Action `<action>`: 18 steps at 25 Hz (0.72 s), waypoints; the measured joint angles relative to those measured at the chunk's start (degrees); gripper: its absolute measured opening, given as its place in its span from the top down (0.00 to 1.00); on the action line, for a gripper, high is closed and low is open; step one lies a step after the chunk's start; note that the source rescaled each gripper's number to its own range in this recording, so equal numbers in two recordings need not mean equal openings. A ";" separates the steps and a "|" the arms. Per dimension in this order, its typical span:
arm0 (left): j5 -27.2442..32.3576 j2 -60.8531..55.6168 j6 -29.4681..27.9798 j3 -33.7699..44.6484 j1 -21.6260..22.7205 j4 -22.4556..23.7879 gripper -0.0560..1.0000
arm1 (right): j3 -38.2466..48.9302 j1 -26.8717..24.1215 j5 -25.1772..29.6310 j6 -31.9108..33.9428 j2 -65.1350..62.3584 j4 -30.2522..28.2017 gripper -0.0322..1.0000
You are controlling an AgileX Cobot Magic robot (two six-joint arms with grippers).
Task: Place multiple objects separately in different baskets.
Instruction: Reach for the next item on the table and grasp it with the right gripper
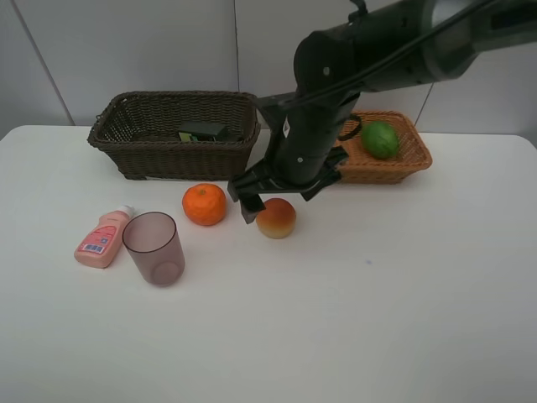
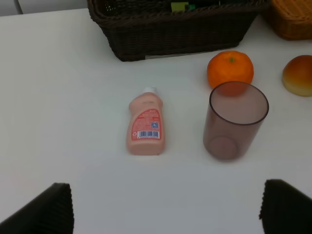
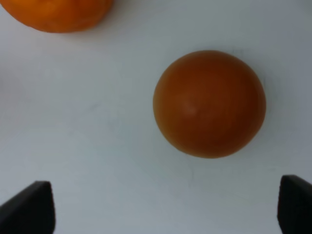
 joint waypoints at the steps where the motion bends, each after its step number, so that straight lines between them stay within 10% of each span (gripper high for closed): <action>1: 0.00 0.00 0.00 0.00 0.00 0.00 0.01 | -0.23 0.00 0.00 0.00 0.78 0.00 0.00; 18: 0.00 0.00 0.00 0.00 0.00 0.04 0.01 | -2.50 0.00 -4.74 4.73 8.54 -3.04 0.00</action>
